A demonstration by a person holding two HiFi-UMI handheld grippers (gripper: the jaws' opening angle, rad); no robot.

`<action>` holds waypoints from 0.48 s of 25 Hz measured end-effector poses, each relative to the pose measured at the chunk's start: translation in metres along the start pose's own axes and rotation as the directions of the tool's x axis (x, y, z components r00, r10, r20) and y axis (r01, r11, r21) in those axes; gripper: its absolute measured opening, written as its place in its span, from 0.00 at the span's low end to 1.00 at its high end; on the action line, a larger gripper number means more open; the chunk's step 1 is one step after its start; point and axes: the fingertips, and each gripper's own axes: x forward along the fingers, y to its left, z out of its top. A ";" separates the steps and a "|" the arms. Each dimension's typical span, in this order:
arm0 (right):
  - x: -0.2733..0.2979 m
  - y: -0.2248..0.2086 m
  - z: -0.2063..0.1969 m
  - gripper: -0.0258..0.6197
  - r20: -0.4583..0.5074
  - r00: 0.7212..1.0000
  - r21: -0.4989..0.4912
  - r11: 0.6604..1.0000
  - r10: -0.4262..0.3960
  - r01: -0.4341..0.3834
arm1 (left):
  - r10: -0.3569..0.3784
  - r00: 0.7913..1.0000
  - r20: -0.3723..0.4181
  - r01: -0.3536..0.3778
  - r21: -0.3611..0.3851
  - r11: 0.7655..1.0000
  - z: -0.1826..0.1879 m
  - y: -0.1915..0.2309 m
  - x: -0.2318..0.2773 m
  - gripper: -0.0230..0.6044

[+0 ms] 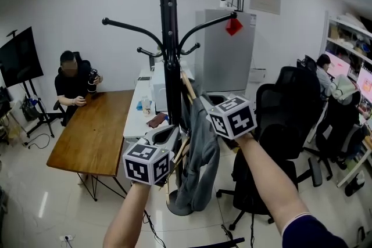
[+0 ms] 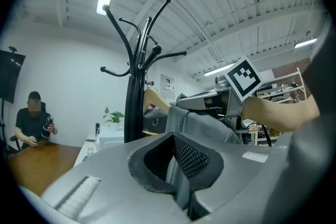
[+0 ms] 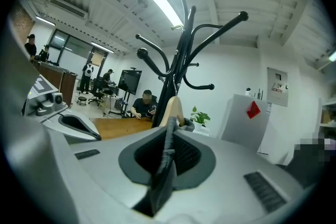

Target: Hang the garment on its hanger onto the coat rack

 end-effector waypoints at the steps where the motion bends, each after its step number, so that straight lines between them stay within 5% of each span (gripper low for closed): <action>1: -0.001 0.003 -0.002 0.08 0.001 1.000 -0.002 1.000 0.010 -0.010 | 0.002 1.000 -0.002 -0.002 -0.003 1.000 -0.001 0.000 0.000 0.04; 12: -0.037 0.046 -0.031 0.12 0.084 0.993 -0.032 0.996 0.088 -0.085 | 0.001 1.000 -0.003 -0.001 -0.030 1.000 -0.022 -0.019 -0.015 0.04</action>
